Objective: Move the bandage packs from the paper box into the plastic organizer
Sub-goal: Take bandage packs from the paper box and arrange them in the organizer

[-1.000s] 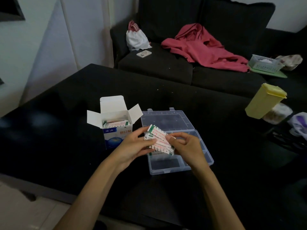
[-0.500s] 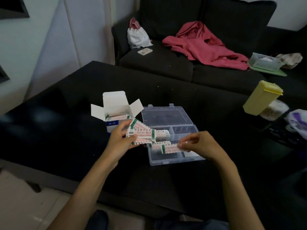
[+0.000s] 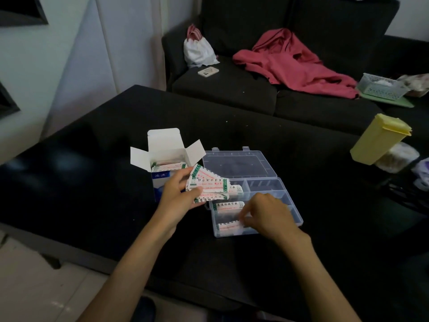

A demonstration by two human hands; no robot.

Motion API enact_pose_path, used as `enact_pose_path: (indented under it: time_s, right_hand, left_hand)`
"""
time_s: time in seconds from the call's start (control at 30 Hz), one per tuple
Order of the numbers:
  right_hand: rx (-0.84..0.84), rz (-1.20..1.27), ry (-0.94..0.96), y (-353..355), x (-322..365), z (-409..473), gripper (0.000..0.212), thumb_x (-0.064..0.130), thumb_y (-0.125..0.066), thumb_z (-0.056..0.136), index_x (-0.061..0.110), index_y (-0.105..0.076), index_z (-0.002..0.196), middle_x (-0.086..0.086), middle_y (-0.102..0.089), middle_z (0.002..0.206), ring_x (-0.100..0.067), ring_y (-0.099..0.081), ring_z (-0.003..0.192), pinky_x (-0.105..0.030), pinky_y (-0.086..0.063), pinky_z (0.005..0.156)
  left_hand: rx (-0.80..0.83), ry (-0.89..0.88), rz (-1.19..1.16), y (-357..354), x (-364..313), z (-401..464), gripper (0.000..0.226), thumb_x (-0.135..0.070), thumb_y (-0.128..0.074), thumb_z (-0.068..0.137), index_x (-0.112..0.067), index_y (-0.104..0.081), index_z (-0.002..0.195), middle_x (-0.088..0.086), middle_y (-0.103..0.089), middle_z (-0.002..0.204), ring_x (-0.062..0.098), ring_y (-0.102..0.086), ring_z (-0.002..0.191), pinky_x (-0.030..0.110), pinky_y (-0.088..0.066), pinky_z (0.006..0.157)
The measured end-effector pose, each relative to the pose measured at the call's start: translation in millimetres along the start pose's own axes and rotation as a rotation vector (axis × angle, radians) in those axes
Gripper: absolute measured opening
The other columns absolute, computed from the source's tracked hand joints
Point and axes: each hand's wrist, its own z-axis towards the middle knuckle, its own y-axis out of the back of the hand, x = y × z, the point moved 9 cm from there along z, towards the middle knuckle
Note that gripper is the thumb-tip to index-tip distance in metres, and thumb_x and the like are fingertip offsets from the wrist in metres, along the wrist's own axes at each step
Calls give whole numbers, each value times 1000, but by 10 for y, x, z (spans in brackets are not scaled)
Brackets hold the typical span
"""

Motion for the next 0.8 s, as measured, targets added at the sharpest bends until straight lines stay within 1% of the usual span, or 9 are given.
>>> enact_pose_path:
  time_s: [0.1,0.17,0.27,0.37,0.47,0.53,0.63,0.7,0.8]
  right_hand:
    - [-7,181,-22,103,-77,-4,3,30,-71,82,32,-68,81,12,-61,78,-3,-55,71,-17,-41,60]
    - [-69,437,-62,246,-182,7,5,35,-66,85,31,-63,83,9,-62,79,-4,-58,72,-15,-42,59]
    - [-163,783,-81,361,-208,9,19,42,-61,86,27,-59,97,8,-61,89,-2,-58,77,-11,-43,53]
    - [-127,731,8,286,3,-8,27,35,-70,81,29,-57,105,17,-57,95,-2,-58,83,-10,-47,55]
    - [-175,783,38,266,43,-9,12,24,-70,83,26,-62,92,13,-63,86,-5,-63,79,-14,-52,60]
    - [-161,857,23,263,22,1,5,23,-66,86,27,-63,87,8,-67,84,-4,-66,74,-17,-54,60]
    - [-55,1010,-75,167,-28,-4,7,23,-63,89,26,-65,83,6,-69,78,3,-63,61,-10,-47,52]
    - [33,1075,-149,68,-64,-11,7,25,-63,88,25,-68,82,8,-69,74,-2,-62,67,-16,-47,61]
    - [120,1144,-206,-36,-70,-13,9,26,-65,87,21,-72,87,6,-71,77,-7,-61,76,-22,-48,73]
  left_hand:
    - [12,5,-11,-49,8,22,40,6,-56,89,-24,-48,115,-4,-66,100,8,-65,88,18,-56,60]
    - [40,11,-1,-93,23,23,39,5,-57,89,-25,-50,112,-3,-68,99,8,-66,86,19,-56,61]
    - [94,41,23,-190,66,16,42,3,-59,88,-24,-50,120,1,-68,102,12,-68,91,23,-58,65]
    - [143,80,16,-287,114,-3,42,1,-62,87,-22,-51,120,4,-68,106,15,-68,92,23,-57,64]
    - [195,84,35,-355,128,-23,38,0,-64,85,-22,-53,115,2,-70,101,13,-69,87,23,-58,65]
    - [212,85,29,-358,121,-26,37,0,-65,84,-25,-55,110,1,-71,98,11,-70,85,24,-58,66]
    - [224,71,33,-342,95,-17,37,-1,-65,85,-26,-56,111,1,-72,99,11,-71,86,25,-58,67]
    - [229,56,40,-342,76,-24,37,-2,-65,85,-27,-57,111,1,-72,99,10,-71,86,26,-59,67]
    - [234,36,46,-342,56,-38,30,-4,-64,87,-27,-60,107,-1,-74,94,10,-71,85,23,-58,65]
